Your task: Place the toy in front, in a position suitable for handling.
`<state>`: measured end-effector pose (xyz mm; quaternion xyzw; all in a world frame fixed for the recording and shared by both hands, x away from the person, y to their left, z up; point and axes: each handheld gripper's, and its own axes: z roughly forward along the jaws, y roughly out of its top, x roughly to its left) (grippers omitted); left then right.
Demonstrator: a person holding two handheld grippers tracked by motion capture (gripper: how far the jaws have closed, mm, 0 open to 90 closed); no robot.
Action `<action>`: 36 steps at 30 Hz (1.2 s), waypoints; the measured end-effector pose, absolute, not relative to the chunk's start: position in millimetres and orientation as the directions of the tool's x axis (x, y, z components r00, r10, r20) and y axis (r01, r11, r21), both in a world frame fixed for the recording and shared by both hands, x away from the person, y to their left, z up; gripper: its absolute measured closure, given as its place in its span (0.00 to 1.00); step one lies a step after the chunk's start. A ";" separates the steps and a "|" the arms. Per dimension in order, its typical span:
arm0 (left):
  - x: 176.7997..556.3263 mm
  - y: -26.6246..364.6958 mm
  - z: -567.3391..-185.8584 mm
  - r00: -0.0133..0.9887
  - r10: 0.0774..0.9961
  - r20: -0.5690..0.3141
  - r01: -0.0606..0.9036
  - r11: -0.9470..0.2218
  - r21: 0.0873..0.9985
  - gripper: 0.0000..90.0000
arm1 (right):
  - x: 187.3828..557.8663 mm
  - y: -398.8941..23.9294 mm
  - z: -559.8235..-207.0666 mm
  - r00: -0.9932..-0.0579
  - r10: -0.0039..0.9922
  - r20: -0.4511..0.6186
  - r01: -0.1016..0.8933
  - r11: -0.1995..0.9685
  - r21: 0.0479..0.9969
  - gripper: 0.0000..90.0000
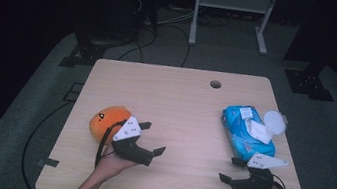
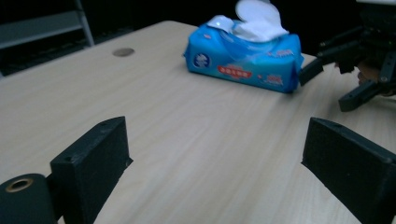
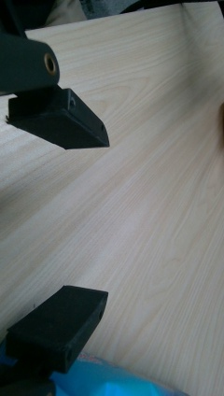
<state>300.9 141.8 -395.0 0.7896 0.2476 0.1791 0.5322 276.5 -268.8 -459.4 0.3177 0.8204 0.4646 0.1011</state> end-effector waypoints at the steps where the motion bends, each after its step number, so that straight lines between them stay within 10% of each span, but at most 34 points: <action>1: 301.5 147.4 -391.0 0.809 0.588 0.027 0.195 -0.310 0.931 0.07 | 276.1 -269.2 -458.8 -0.777 0.616 0.130 0.427 0.365 0.827 0.23; 17: 317.3 274.6 -378.2 0.689 0.725 -0.010 0.225 -0.201 0.953 0.07 | 274.7 -261.8 -459.0 -0.794 0.593 0.132 0.420 0.379 0.824 0.23; 36: 348.7 293.5 -427.7 0.663 0.739 -0.123 0.440 -0.251 0.862 0.05 | 274.2 -258.7 -459.6 -0.808 0.572 0.138 0.419 0.394 0.818 0.23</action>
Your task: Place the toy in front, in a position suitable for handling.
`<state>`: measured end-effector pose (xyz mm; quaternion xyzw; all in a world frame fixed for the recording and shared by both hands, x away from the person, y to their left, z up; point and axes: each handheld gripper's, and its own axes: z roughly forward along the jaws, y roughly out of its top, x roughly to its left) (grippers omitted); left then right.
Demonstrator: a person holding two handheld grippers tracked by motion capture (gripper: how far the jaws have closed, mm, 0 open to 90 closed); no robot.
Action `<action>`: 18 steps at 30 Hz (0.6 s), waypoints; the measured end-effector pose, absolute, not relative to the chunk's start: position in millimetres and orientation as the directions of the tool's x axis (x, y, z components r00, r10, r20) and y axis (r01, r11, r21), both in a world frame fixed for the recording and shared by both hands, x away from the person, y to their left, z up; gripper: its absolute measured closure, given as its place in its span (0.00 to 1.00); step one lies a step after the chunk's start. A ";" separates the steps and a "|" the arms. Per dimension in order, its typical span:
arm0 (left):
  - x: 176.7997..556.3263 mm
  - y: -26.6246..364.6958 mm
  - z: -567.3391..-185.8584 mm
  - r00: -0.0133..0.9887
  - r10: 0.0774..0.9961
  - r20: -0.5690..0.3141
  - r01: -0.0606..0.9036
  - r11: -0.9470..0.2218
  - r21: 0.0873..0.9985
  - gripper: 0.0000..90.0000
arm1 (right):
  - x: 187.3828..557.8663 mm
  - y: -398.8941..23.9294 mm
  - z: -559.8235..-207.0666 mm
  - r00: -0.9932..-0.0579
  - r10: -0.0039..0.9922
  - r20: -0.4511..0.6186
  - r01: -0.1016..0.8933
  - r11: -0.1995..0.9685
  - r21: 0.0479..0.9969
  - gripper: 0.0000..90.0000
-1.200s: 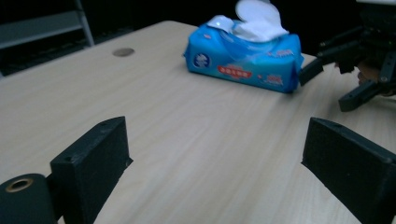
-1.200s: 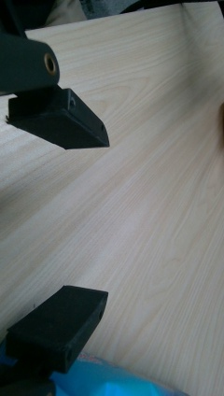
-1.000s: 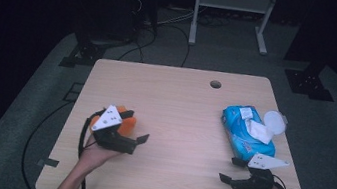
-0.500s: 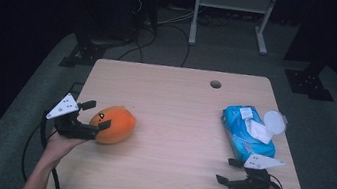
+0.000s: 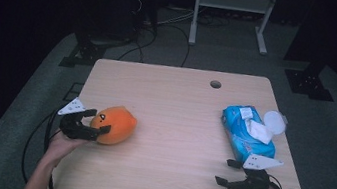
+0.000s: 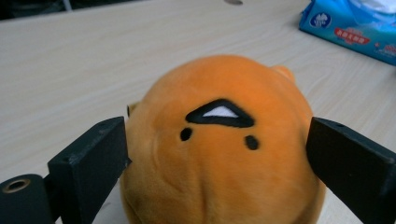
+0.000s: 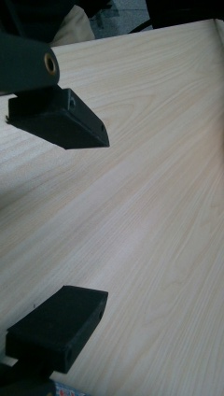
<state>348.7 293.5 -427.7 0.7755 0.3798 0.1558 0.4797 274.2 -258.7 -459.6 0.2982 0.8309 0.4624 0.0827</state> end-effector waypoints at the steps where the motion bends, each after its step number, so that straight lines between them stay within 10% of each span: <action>1: 349.5 292.8 -429.4 0.666 0.734 -0.134 0.447 -0.248 0.860 0.05 | 274.0 -258.6 -459.5 -0.809 0.572 0.139 0.419 0.394 0.818 0.23; 6: 348.3 288.8 -434.2 0.669 0.731 -0.136 0.445 -0.247 0.861 0.07 | 273.0 -258.6 -459.0 -0.811 0.569 0.137 0.417 0.397 0.818 0.23; 18: 337.5 276.4 -420.9 0.666 0.744 -0.049 0.400 -0.301 0.866 0.49 | 271.3 -259.1 -456.5 -0.817 0.560 0.135 0.403 0.388 0.829 0.23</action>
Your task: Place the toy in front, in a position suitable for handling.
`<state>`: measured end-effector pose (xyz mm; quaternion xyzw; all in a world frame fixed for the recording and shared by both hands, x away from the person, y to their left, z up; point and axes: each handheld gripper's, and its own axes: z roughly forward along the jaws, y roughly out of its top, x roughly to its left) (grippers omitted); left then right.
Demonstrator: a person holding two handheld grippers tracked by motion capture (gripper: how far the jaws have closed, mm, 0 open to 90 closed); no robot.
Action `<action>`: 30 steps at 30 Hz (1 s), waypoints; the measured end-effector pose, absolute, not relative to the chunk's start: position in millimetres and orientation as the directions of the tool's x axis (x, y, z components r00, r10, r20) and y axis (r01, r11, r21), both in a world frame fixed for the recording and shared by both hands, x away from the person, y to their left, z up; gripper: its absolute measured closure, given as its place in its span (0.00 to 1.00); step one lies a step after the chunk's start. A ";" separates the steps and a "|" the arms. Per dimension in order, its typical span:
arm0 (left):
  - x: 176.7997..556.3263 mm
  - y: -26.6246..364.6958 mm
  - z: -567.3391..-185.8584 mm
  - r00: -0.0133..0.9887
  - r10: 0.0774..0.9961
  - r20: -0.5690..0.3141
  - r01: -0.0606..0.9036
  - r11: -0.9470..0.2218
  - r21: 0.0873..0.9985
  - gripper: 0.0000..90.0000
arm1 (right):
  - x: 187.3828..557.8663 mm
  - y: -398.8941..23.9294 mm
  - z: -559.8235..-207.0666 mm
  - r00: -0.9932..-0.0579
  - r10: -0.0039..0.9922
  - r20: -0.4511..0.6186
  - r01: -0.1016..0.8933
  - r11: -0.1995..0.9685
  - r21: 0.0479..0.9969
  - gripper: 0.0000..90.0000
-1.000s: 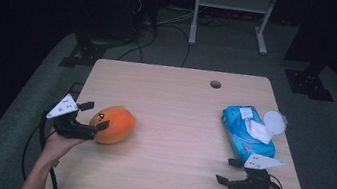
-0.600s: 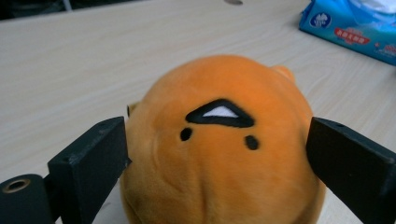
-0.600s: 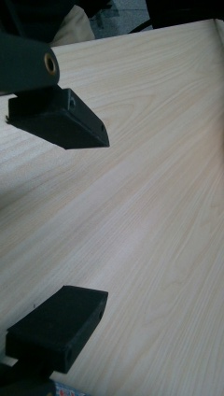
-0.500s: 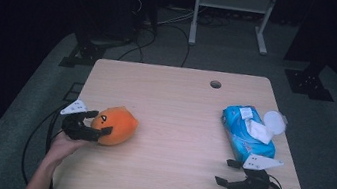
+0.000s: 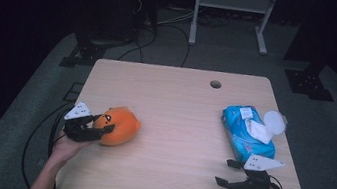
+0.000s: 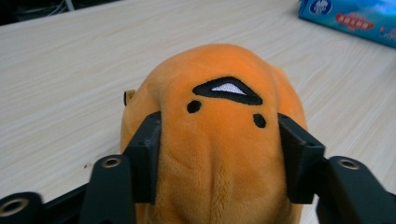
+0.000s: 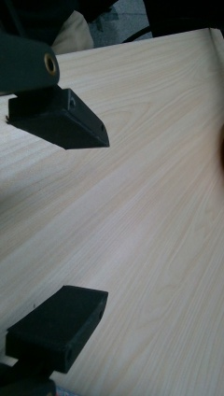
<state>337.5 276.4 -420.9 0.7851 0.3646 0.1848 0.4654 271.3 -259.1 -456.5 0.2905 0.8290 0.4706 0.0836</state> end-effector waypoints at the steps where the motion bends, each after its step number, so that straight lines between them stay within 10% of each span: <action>1: 337.6 274.8 -418.7 0.669 0.742 -0.045 0.395 -0.303 0.867 0.49 | 271.5 -259.5 -456.4 -0.817 0.561 0.135 0.403 0.388 0.829 0.23; 30: 336.8 146.6 -385.3 0.850 0.526 -0.035 0.221 -0.294 0.930 0.51 | 270.3 -279.8 -451.3 -0.791 0.597 0.133 0.407 0.352 0.843 0.23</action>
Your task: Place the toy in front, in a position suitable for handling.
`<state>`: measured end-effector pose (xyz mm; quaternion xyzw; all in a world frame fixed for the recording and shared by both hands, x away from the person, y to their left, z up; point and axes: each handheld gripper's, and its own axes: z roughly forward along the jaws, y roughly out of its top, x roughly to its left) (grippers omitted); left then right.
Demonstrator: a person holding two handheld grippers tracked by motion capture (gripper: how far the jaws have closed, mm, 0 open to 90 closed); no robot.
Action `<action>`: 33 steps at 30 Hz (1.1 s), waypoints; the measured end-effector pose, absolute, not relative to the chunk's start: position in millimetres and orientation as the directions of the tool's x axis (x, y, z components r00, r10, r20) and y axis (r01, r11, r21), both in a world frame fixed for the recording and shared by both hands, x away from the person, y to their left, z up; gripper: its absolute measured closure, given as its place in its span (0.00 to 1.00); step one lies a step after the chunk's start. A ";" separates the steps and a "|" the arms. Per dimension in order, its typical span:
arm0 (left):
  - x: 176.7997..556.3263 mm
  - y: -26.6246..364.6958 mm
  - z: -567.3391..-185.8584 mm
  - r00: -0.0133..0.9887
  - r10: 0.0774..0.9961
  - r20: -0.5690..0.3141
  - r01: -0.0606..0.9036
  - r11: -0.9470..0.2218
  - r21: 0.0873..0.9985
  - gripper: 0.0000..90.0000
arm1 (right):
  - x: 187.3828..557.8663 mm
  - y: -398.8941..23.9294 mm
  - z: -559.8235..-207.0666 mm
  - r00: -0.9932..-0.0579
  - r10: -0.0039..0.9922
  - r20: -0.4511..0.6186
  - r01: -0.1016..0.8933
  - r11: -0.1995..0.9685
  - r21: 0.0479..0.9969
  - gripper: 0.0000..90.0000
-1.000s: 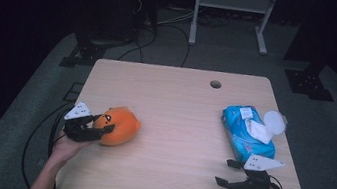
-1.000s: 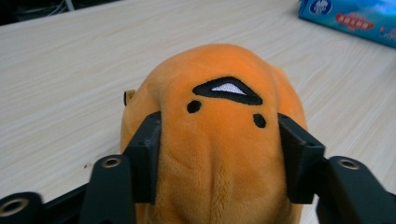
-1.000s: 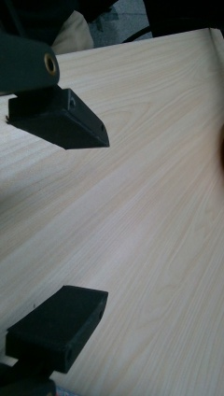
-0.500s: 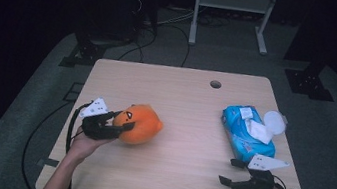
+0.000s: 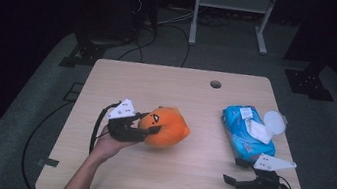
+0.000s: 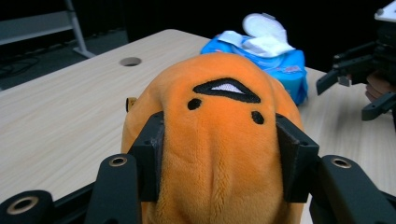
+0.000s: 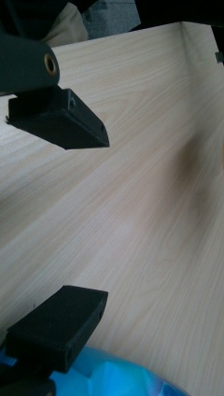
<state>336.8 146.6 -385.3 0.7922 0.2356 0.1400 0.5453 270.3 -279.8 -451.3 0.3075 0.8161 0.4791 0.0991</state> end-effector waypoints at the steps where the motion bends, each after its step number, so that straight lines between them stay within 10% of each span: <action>1: 336.0 141.2 -387.6 0.856 0.516 -0.032 0.213 -0.295 0.931 0.51 | 270.5 -280.4 -450.3 -0.791 0.597 0.131 0.404 0.351 0.845 0.24; 23: 324.0 77.4 -433.2 0.925 0.380 -0.010 0.176 -0.406 0.897 0.49 | 315.7 -329.1 -404.0 -0.608 0.791 -0.066 0.362 0.351 0.864 0.31; 33: 317.8 84.3 -440.3 0.934 0.358 0.008 0.154 -0.422 0.894 0.32 | 363.2 -319.0 -413.9 -0.520 0.837 -0.173 0.435 0.433 0.789 0.47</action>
